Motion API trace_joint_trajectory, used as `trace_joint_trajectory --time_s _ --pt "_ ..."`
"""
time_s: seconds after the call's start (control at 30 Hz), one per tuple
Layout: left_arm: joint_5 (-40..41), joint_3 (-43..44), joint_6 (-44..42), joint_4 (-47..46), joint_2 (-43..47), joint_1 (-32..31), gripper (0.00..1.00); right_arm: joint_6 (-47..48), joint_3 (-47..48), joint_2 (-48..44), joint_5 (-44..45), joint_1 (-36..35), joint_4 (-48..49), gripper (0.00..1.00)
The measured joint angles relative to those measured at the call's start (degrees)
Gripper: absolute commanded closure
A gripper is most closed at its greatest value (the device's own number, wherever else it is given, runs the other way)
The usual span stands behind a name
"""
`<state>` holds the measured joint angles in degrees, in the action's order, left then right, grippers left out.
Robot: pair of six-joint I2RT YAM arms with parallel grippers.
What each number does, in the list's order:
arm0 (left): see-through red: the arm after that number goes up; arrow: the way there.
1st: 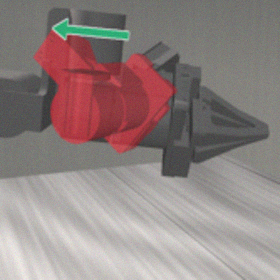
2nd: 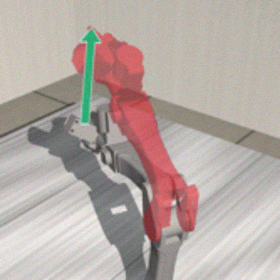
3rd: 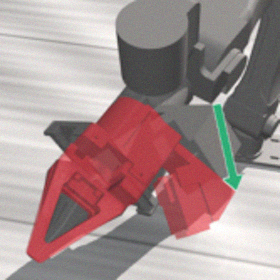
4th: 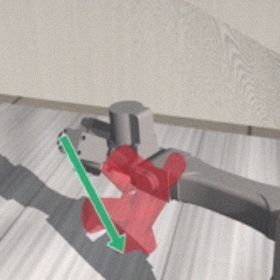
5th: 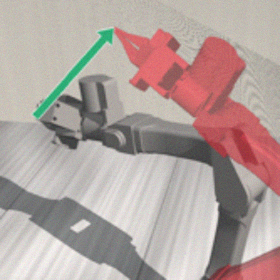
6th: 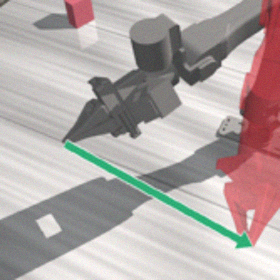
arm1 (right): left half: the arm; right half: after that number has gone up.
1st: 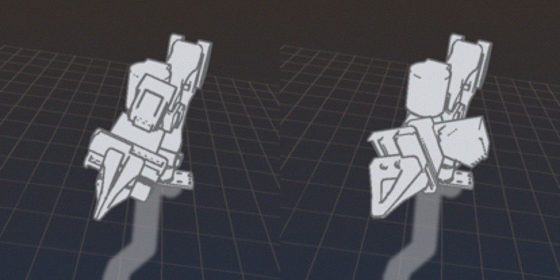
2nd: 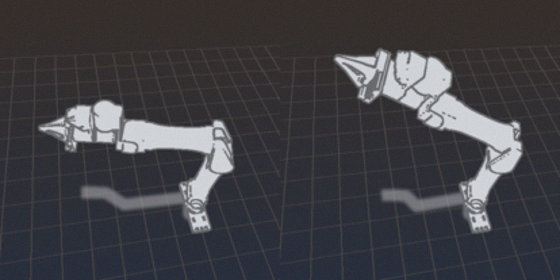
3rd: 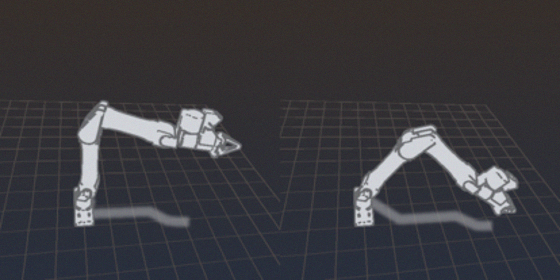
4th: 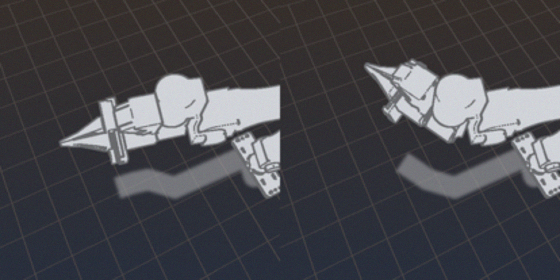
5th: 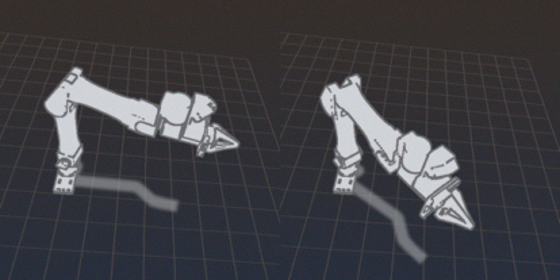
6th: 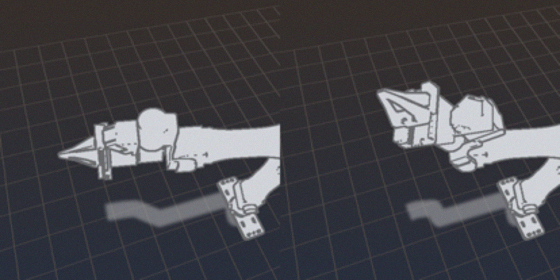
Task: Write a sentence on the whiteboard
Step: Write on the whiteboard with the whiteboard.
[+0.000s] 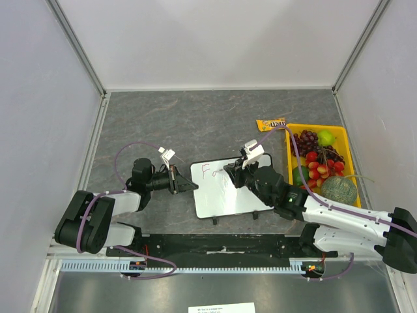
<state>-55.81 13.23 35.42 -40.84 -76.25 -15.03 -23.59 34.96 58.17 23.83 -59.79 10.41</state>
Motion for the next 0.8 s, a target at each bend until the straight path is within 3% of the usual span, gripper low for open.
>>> trace_joint_trajectory --time_s 0.8 --pt "0.0 0.1 -0.1 0.0 0.0 -0.1 0.98 0.0 -1.0 -3.0 -2.8 0.0 -3.5 1.00"
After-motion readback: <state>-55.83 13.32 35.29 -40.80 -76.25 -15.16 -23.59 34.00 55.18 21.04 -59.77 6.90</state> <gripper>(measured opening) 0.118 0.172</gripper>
